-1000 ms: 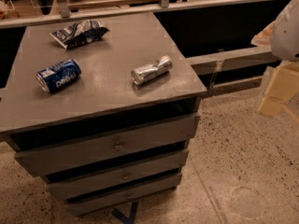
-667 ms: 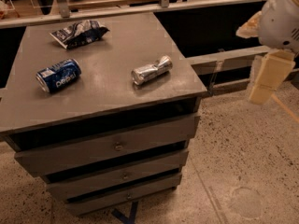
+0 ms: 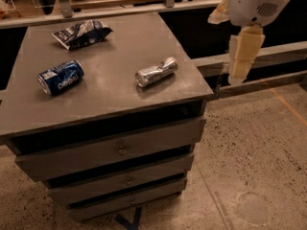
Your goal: Place redbull can upright
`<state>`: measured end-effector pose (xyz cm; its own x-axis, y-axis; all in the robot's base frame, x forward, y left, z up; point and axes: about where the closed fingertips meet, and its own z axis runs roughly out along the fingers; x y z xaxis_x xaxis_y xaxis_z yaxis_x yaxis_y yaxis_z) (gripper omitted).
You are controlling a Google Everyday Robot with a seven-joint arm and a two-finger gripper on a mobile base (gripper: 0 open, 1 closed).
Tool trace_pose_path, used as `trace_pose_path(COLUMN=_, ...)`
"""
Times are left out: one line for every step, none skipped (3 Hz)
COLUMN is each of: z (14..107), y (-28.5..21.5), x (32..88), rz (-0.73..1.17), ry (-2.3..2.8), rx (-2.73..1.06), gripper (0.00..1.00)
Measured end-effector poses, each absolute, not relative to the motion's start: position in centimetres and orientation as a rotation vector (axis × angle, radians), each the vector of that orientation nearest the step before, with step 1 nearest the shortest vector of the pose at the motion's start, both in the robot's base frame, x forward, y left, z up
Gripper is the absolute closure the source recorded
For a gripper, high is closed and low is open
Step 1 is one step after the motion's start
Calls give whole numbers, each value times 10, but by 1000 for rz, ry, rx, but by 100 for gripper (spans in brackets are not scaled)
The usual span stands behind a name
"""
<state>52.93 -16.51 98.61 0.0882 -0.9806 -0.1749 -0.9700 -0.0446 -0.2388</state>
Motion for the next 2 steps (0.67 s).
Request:
trace_pose_path(z=980, y=-149, x=570, rz=-77, ry=1873, rx=-2122, gripper=0)
trace_pose_path(z=981, y=-146, x=576, rz=-91, ry=1856, rx=-2108, gripper=0)
